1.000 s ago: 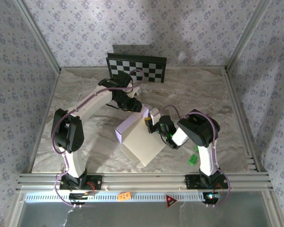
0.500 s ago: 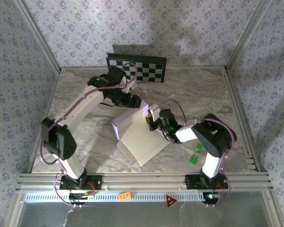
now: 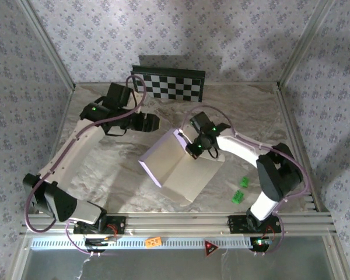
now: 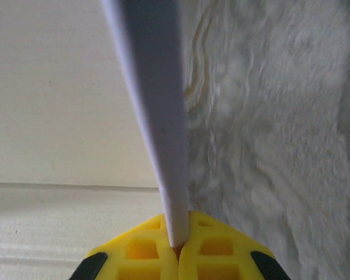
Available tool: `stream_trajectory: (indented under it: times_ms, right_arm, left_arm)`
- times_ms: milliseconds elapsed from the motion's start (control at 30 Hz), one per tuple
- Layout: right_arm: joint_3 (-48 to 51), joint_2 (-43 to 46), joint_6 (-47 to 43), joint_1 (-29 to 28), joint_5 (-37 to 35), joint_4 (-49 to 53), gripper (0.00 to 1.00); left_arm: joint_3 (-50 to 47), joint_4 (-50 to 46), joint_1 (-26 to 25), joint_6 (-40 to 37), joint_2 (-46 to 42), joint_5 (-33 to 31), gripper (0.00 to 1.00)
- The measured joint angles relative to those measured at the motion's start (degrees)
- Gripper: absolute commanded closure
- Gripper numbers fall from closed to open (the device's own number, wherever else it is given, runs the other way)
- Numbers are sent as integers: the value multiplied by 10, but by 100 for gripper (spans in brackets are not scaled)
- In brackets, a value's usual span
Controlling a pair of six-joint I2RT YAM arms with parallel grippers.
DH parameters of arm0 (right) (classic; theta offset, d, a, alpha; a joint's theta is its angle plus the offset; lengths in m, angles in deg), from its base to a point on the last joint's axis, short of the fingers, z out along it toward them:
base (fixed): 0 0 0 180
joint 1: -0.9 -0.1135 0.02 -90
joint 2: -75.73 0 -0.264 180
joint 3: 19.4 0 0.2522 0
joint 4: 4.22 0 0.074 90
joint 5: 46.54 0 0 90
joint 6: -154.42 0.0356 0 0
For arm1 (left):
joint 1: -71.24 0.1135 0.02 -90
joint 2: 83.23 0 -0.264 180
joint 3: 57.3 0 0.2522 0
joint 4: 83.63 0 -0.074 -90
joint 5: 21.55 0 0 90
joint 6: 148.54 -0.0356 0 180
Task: Fold the paper box
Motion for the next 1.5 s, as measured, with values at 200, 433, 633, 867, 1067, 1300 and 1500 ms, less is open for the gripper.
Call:
stream_trajectory:
  times_ms: [200, 433, 633, 867, 1067, 1300, 1500]
  right_arm:
    - [-137, -111, -68, -7, -68, 205, 100]
    - [-261, -220, -116, -11, -149, 345, 93]
    - [-315, -244, -135, -17, -185, 379, 67]
    - [-333, -208, -130, -28, -167, 354, 52]
    - [-333, -103, -67, -36, -143, 293, 46]
    - [-331, -4, 100, -37, -157, 237, 46]
    - [-294, 77, 265, -52, -245, 264, 38]
  left_arm:
    - [-108, 36, 0, 18, 7, 3, 35]
    - [-224, 95, -15, 48, 16, 14, 36]
    - [-271, 137, -31, 69, 38, 21, 37]
    - [-280, 172, -49, 81, 61, 33, 37]
    - [-280, 194, -56, 85, 92, 54, 37]
    - [-280, 217, -65, 87, 115, 76, 37]
    - [-280, 227, -77, 90, 127, 94, 37]
